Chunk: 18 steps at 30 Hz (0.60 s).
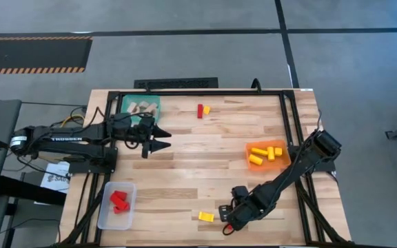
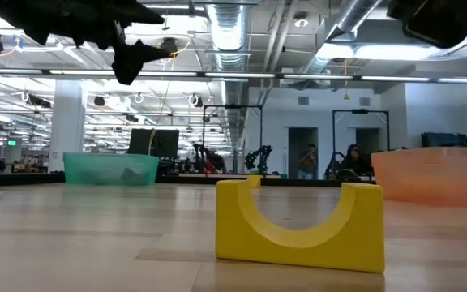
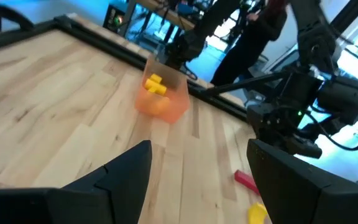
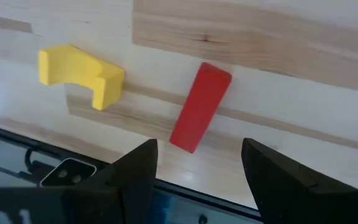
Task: Sort & place blocks by color
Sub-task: Put the red block into the transparent bin
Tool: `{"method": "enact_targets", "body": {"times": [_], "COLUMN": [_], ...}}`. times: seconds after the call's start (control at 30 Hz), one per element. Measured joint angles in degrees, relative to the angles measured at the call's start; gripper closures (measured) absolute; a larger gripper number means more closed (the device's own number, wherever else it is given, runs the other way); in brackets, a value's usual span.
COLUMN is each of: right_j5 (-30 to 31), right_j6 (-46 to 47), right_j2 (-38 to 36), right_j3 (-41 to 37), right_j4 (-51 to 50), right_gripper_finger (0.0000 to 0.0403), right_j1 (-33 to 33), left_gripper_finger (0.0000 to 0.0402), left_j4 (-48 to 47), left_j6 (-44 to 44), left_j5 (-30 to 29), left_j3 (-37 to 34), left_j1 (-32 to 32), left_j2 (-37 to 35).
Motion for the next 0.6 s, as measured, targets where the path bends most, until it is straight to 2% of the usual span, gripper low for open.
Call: {"method": "enact_targets", "body": {"times": [0.17,0.33,0.47,0.6], "right_j5": [0.19,0.15,0.11,0.03], "right_j6": [1.4,1.65,1.7,2.21], "right_j2": [0.0,0.0,0.66,1.61], "right_j3": [0.31,0.31,0.34,0.36], "right_j4": [-0.09,-0.5,-1.16,-0.58], "right_gripper_finger": [0.0148,0.0148,0.0148,0.0148], "right_j1": [1.51,1.68,1.25,0.99], "left_gripper_finger": [0.015,0.015,0.015,0.015], "left_j4": [-2.6,-10.93,-14.72,-14.39], "left_j6": [1.82,2.76,4.38,6.82], "left_j5": [-1.57,-6.9,-7.72,-8.27], "left_j3": [0.02,0.02,0.02,0.02], "left_j1": [0.58,1.05,1.04,1.05], "left_j2": [-5.02,-9.81,-11.73,-12.27]}}
